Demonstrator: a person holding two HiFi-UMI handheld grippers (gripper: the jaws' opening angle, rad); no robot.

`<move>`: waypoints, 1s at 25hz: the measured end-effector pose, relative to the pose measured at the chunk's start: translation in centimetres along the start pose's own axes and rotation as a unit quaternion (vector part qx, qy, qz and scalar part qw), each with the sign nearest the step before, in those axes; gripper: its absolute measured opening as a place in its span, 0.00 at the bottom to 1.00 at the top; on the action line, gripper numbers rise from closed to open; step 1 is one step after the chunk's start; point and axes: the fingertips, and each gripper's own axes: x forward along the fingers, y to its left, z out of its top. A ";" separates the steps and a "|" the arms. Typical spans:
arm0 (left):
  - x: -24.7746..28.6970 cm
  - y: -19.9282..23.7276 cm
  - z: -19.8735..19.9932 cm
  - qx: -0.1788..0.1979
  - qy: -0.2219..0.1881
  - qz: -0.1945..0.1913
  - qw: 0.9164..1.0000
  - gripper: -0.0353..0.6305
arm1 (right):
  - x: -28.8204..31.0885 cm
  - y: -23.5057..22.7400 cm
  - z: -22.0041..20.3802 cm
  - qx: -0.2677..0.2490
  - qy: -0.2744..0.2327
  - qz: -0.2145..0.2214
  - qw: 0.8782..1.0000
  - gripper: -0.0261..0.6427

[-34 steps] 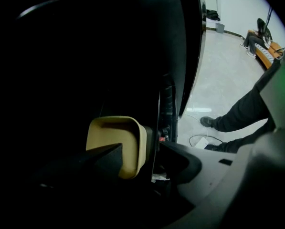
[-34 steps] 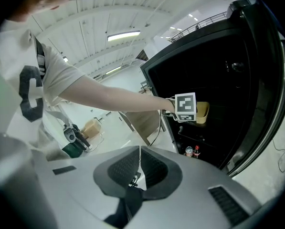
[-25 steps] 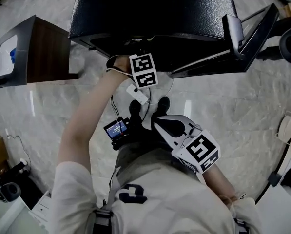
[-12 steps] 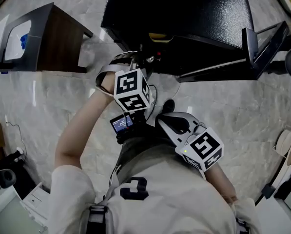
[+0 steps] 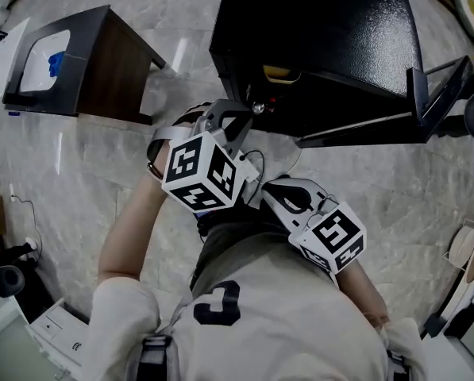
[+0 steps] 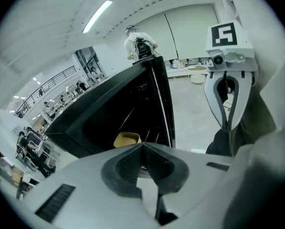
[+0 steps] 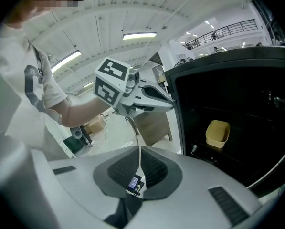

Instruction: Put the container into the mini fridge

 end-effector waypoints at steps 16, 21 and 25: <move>-8.2 3.8 -7.8 -0.056 -0.030 0.060 0.996 0.13 | 5.6 3.7 2.9 -0.064 0.035 -0.022 0.997 0.09; -10.2 4.0 -7.5 -0.108 -0.093 0.069 0.987 0.13 | 6.8 4.6 4.2 -0.064 0.017 -0.049 0.997 0.09; -11.8 3.3 -7.0 -0.171 -0.154 0.057 0.971 0.13 | 6.7 4.9 5.2 -0.049 -0.016 -0.085 0.995 0.09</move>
